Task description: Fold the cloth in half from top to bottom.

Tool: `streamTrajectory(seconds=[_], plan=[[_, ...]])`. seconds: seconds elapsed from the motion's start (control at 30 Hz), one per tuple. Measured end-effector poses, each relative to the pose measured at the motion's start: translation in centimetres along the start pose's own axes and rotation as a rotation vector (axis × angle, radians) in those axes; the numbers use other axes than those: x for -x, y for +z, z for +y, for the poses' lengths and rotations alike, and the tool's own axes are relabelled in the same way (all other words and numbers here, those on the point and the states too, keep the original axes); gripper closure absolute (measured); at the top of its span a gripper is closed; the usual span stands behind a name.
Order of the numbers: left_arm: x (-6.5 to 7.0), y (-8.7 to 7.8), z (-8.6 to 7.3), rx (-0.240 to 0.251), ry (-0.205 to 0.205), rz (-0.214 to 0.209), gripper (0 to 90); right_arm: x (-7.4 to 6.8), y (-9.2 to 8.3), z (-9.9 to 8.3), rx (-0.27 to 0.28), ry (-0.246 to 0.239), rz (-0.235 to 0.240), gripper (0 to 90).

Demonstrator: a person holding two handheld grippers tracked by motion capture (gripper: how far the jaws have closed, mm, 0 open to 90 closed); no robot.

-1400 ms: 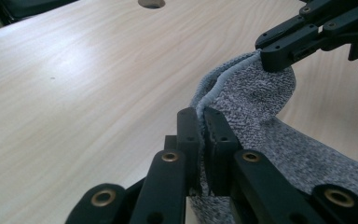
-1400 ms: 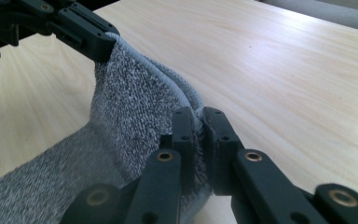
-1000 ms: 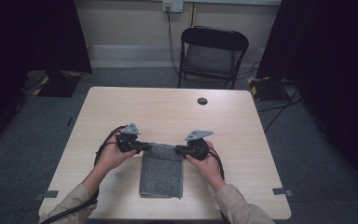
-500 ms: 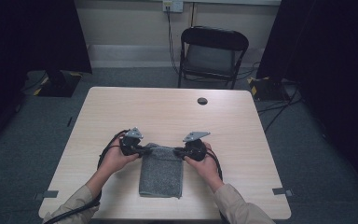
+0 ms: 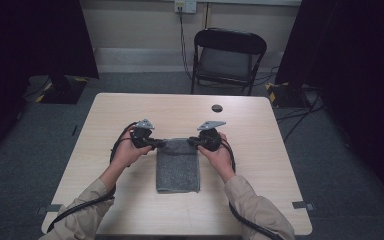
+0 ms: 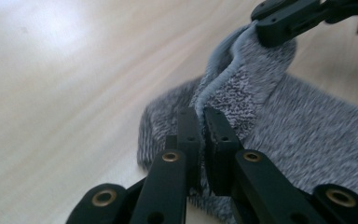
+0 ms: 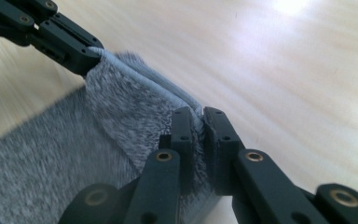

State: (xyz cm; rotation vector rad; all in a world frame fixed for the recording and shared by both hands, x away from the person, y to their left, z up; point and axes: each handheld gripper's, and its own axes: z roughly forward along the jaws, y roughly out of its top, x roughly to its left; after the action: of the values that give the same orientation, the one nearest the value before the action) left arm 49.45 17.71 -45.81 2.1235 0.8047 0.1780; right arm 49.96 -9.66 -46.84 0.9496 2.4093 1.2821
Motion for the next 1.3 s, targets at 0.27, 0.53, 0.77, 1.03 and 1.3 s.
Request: streamTrajectory(seconds=[0.27, 0.53, 0.77, 1.03, 1.3], plan=[[2.1, -2.3, -1.4, -0.011, 0.042, -0.039, 86.0, -3.5, -1.9, -1.4, -0.018, -0.073, 0.074, 82.8], [4.5, -2.3, -4.4, -0.076, 0.045, -0.066, 85.9, -5.4, -3.7, -4.1, -0.045, -0.055, 0.085, 82.5], [4.4, -1.5, -4.7, -0.087, 0.021, -0.075, 85.9, -5.1, -3.6, -4.8, -0.054, -0.027, 0.085, 82.5], [4.8, -2.6, -4.3, -0.068, 0.015, -0.094, 85.9, -5.6, -4.6, -4.9, -0.038, -0.018, 0.111, 82.0], [6.5, -2.7, -5.9, -0.133, 0.024, -0.119, 85.9, -7.2, -5.3, -6.1, -0.096, -0.043, 0.137, 82.1]])
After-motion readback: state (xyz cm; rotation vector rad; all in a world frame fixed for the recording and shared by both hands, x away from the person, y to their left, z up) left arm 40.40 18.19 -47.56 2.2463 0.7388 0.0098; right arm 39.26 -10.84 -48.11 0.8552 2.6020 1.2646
